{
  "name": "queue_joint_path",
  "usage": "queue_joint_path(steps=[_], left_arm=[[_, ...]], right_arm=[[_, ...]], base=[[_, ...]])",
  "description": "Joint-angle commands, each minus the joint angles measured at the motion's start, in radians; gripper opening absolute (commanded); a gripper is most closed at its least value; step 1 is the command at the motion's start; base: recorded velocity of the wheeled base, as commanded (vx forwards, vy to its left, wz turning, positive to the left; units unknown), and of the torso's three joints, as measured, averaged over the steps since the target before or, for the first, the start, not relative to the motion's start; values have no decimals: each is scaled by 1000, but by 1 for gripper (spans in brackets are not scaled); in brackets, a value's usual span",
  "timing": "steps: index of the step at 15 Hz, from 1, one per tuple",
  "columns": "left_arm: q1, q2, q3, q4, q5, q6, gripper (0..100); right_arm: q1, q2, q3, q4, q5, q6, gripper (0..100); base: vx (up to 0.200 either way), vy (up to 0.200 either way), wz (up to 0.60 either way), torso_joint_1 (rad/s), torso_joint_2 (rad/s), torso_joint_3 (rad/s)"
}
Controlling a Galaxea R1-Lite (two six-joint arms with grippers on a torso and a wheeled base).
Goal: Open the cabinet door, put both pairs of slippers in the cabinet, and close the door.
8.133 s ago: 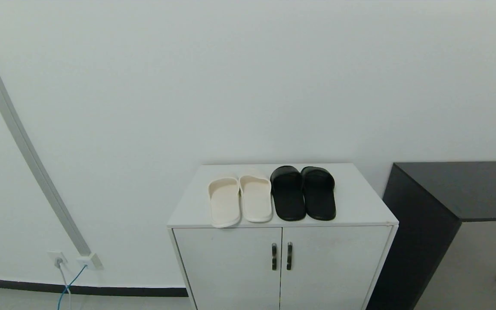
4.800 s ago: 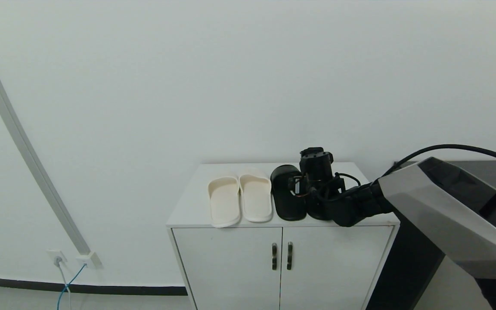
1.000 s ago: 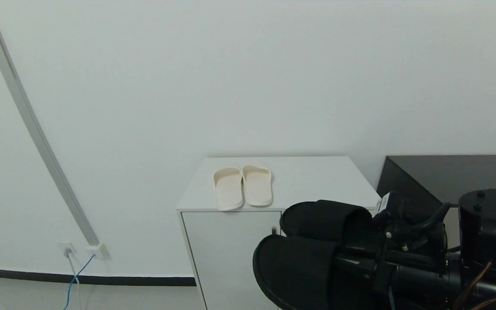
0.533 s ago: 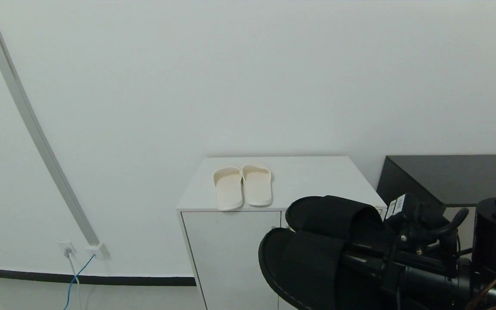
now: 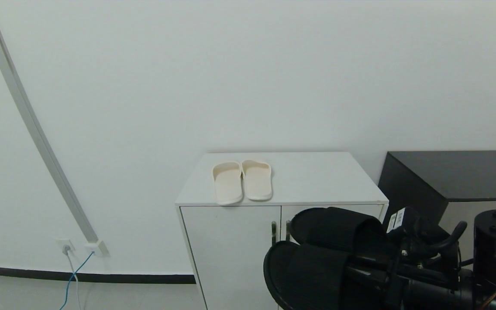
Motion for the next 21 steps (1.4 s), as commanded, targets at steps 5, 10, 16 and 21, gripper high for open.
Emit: queue_joint_path(steps=[5,10,16,21], left_arm=[[1,0,0,0,0,-1,100],[-1,0,0,0,0,-1,100],[1,0,0,0,0,-1,100],[1,0,-2,0,-1,-3,100]], right_arm=[[2,28,13,0,-1,2,0],[4,28,19,0,-1,-1,0],[8,42,22,0,1,-3,0],[8,40,27,0,-1,-4,0]], base=[[0,0,0,-204,499,285],[0,0,0,-215,542,325],[0,0,0,-185,512,320],[0,0,0,-144,478,329]])
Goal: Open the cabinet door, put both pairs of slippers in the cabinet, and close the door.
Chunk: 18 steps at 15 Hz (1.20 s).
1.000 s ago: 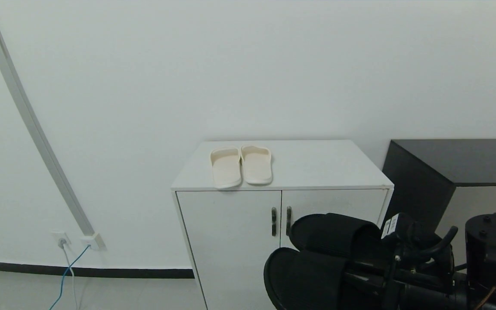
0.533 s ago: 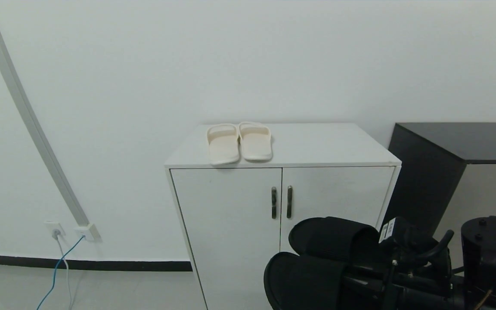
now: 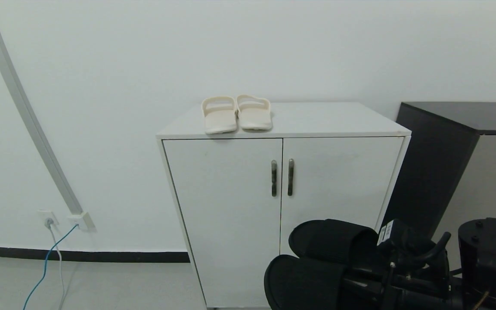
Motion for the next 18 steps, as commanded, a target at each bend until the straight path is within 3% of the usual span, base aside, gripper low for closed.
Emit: queue_joint_path(steps=[1,6,11,12,13,15,18], left_arm=[[0,0,0,0,0,-1,100],[0,0,0,0,0,-1,100],[0,0,-5,-5,0,-2,100],[-1,10,-36,-5,-3,-1,100],[-3,60,-143,0,-19,-8,100],[-6,192,-249,1,-91,-12,100],[-6,451,-350,-5,-312,-10,100]], right_arm=[[2,2,1,-2,1,-2,0],[3,1,6,-2,0,-2,0],[5,-1,7,-3,0,-2,0],[5,-1,7,-3,-2,-2,0],[5,-1,7,-3,0,-2,0],[5,2,7,-3,0,-2,0],[3,4,13,-3,-2,0,0]], base=[[0,0,0,-119,471,344],[0,0,0,-90,455,365],[0,0,0,0,47,35],[0,0,0,0,0,0],[0,0,0,0,0,0],[0,0,0,0,0,0],[0,0,0,0,0,0]])
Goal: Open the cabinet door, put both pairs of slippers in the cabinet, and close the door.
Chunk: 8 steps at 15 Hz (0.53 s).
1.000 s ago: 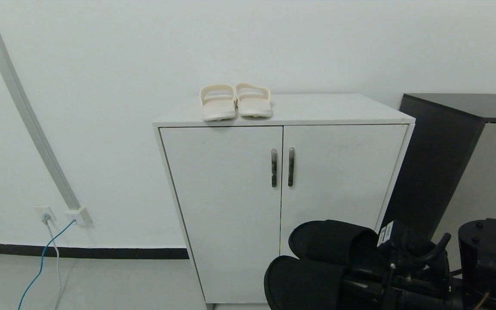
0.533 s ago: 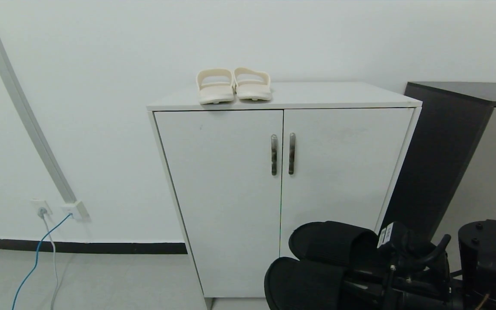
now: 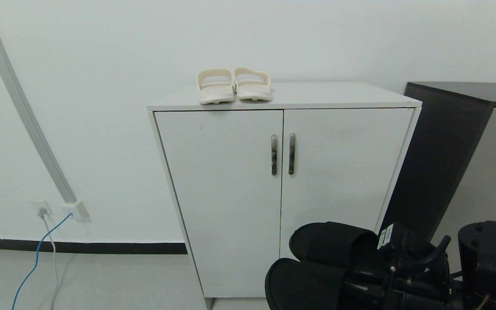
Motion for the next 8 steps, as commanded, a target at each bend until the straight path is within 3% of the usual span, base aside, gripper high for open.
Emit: queue_joint_path(steps=[1,4,6,8], left_arm=[[-1,281,-103,-15,-158,0,100],[-9,466,-97,-156,-275,11,100],[-84,555,-92,-242,-356,9,100],[-182,647,-108,-305,-355,11,100]], right_arm=[[0,4,1,0,-1,0,0],[0,16,1,0,-6,-1,0],[3,21,1,1,1,0,0],[14,30,1,0,1,0,0]], base=[[0,0,0,0,0,0],[0,0,0,0,0,0],[0,0,0,-17,144,129],[0,0,0,-9,30,21]])
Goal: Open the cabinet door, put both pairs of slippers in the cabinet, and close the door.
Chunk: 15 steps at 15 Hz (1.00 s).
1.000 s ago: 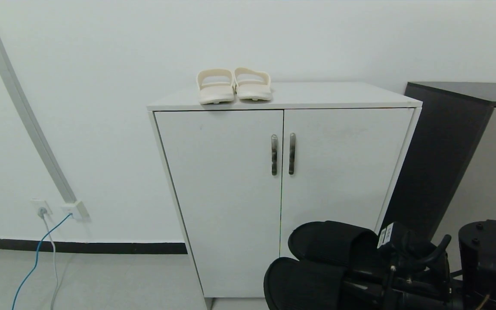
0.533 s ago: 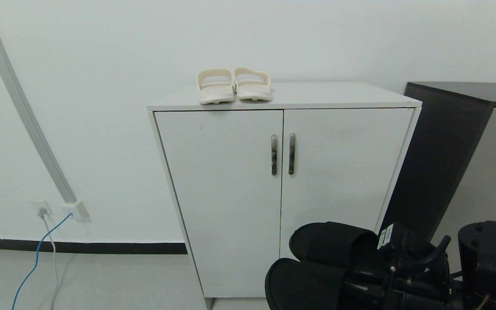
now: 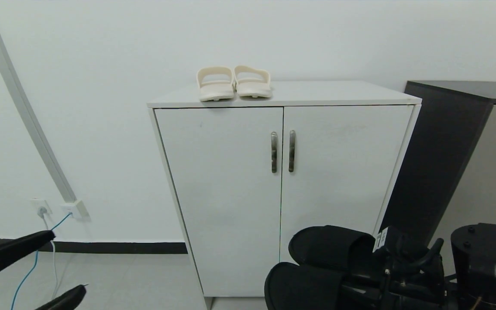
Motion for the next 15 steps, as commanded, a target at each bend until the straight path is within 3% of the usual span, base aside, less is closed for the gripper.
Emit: queue_joint_path(steps=[1,6,9,14,15], left_arm=[[-95,193,-20,-83,-7,0,100],[-161,400,-30,-295,-7,0,100],[-244,503,-55,-388,-4,0,100],[-301,691,-247,-414,23,-15,100],[-325,730,-305,-413,23,-44,100]], right_arm=[[12,9,1,-1,1,0,0],[20,12,6,-1,1,0,0],[27,26,7,-1,3,0,0],[32,43,7,-7,3,0,0],[32,43,7,-7,1,0,0]], base=[[0,0,0,0,0,0],[0,0,0,0,0,0],[0,0,0,0,0,0],[0,0,0,0,0,0],[0,0,0,0,0,0]])
